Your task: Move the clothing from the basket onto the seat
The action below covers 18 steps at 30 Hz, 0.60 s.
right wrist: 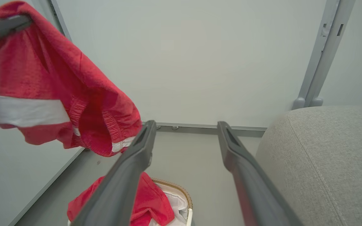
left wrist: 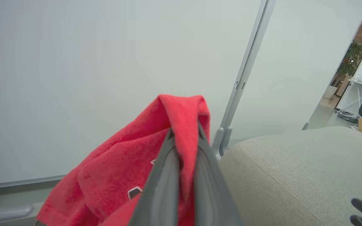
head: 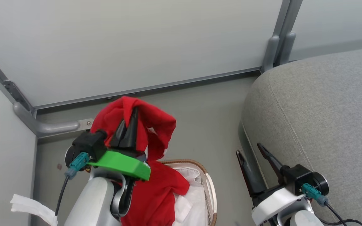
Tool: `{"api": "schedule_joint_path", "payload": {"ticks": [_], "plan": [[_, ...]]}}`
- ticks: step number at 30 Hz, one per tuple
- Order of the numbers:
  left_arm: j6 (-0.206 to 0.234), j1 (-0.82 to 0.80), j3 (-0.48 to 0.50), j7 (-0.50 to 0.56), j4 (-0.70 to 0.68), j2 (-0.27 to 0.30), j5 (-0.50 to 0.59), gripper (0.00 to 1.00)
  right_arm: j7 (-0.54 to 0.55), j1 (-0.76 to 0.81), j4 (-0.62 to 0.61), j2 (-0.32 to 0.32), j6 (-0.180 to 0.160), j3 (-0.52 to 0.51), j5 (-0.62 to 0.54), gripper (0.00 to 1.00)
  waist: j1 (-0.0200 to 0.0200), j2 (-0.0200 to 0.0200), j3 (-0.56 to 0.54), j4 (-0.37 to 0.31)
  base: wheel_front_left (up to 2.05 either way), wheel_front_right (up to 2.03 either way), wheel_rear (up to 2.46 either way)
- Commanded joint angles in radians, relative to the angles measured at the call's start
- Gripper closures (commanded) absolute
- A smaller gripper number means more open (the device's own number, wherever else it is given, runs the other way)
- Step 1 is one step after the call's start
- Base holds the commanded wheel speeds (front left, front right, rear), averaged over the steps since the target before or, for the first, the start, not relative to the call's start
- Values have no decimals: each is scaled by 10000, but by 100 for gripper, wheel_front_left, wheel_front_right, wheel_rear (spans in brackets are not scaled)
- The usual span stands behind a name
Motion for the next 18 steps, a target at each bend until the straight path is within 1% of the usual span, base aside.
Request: {"api": "schedule_joint_path", "payload": {"ticks": [1,6,10,14,18], "plan": [[-40,-233,-41,-8,-221,10,-51,100,-48,168,70,-40,-3,40,-1,0,1,0,-178,156,0,0,0],[-42,-481,-333,-8,-831,11,-458,100,-48,297,384,-124,-3,412,16,0,1,0,-238,290,0,0,0],[-42,-562,-618,-8,-836,14,-910,100,-48,-49,527,-343,-5,1159,24,0,1,0,-233,413,0,0,0],[31,-595,-938,-8,-822,16,-1058,100,-48,-622,681,-549,-5,2110,-96,0,1,0,-192,538,0,0,0],[68,-575,-1284,-8,-797,16,-1186,100,-48,-1324,937,-636,-5,3053,110,0,1,0,-146,674,0,0,0]]}}
